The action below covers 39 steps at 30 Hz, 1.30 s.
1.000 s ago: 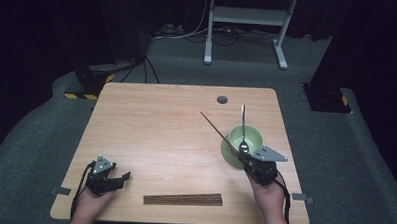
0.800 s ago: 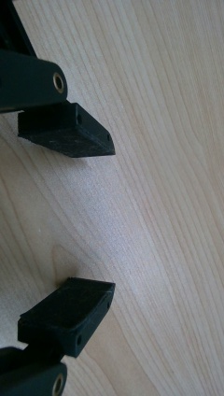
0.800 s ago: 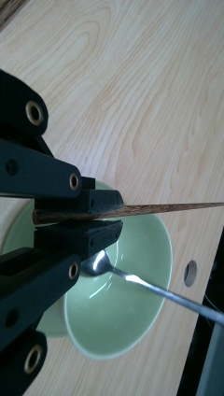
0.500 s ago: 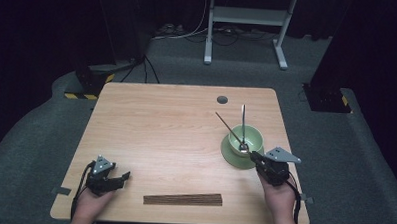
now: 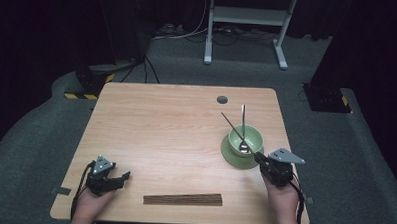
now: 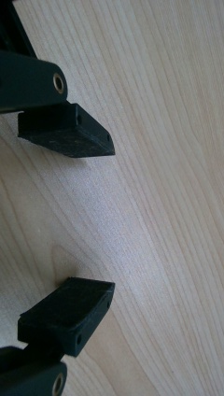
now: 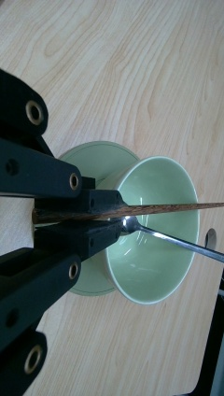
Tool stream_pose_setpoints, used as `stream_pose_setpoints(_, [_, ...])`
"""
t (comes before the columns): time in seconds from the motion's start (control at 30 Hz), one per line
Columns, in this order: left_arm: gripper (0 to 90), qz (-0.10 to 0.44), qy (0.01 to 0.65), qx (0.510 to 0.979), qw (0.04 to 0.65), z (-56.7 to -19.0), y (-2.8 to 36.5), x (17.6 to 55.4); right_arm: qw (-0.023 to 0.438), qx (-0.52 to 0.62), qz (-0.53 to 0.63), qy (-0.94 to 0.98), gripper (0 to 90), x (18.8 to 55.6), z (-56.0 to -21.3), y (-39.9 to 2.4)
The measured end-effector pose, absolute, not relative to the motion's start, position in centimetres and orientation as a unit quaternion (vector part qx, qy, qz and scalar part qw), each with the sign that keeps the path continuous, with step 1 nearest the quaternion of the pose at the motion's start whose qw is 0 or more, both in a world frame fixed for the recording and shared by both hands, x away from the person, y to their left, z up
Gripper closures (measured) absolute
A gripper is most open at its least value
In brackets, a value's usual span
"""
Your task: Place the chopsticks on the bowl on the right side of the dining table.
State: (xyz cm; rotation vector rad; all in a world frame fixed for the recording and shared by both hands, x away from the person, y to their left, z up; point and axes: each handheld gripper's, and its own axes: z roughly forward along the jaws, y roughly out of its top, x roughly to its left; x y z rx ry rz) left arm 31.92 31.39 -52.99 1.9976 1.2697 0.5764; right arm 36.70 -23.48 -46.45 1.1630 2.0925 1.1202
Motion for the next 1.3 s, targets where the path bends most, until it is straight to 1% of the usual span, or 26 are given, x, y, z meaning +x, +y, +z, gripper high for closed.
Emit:
stream_pose_setpoints(0.4, [29.3,0.226,0.487,0.770,0.344,-53.0,31.3,31.9,0.243,0.422,0.409,0.772,83.1,36.8,-46.8,-23.3])
stream_pose_setpoints(0.47, [29.3,0.226,0.487,0.770,0.344,-53.0,31.3,31.9,0.245,0.417,0.410,0.773,79.7,36.8,-46.6,-23.3])
stream_pose_setpoints(0.5, [29.2,0.226,0.487,0.770,0.344,-53.0,31.3,31.9,0.249,0.418,0.413,0.770,75.8,36.7,-46.4,-23.2])
stream_pose_setpoints(0.53, [29.2,0.227,0.487,0.770,0.344,-53.0,31.3,31.9,0.249,0.418,0.413,0.770,75.8,36.7,-46.4,-23.2])
stream_pose_setpoints(0.57, [29.2,0.227,0.486,0.770,0.344,-53.0,31.3,31.8,0.252,0.413,0.418,0.769,72.3,36.5,-46.0,-23.1])
stream_pose_setpoints(0.67, [29.2,0.227,0.487,0.770,0.344,-53.0,31.3,31.8,0.256,0.407,0.422,0.769,70.0,36.3,-45.7,-22.7])
stream_pose_setpoints(0.83, [29.3,0.226,0.486,0.771,0.344,-53.0,31.3,31.9,0.253,0.383,0.434,0.775,62.4,35.2,-44.8,-20.6])
stream_pose_setpoints(0.87, [29.3,0.225,0.486,0.771,0.345,-53.0,31.3,31.9,0.253,0.383,0.434,0.775,62.4,35.2,-44.8,-20.6])
stream_pose_setpoints(0.9, [29.3,0.224,0.486,0.771,0.345,-53.0,31.3,31.9,0.245,0.371,0.435,0.783,61.0,34.9,-45.0,-19.5])
stream_pose_setpoints(0.97, [29.2,0.223,0.487,0.771,0.345,-53.0,31.4,31.9,0.240,0.368,0.437,0.785,60.4,34.8,-45.1,-19.2])
stream_pose_setpoints(1.2, [29.2,0.222,0.488,0.770,0.346,-53.0,31.4,31.9,0.193,0.343,0.427,0.814,55.4,34.1,-46.8,-15.4])
stream_pose_setpoints(1.3, [29.4,0.222,0.486,0.771,0.346,-53.0,31.4,31.9,0.188,0.336,0.425,0.819,54.9,33.8,-47.1,-14.8])
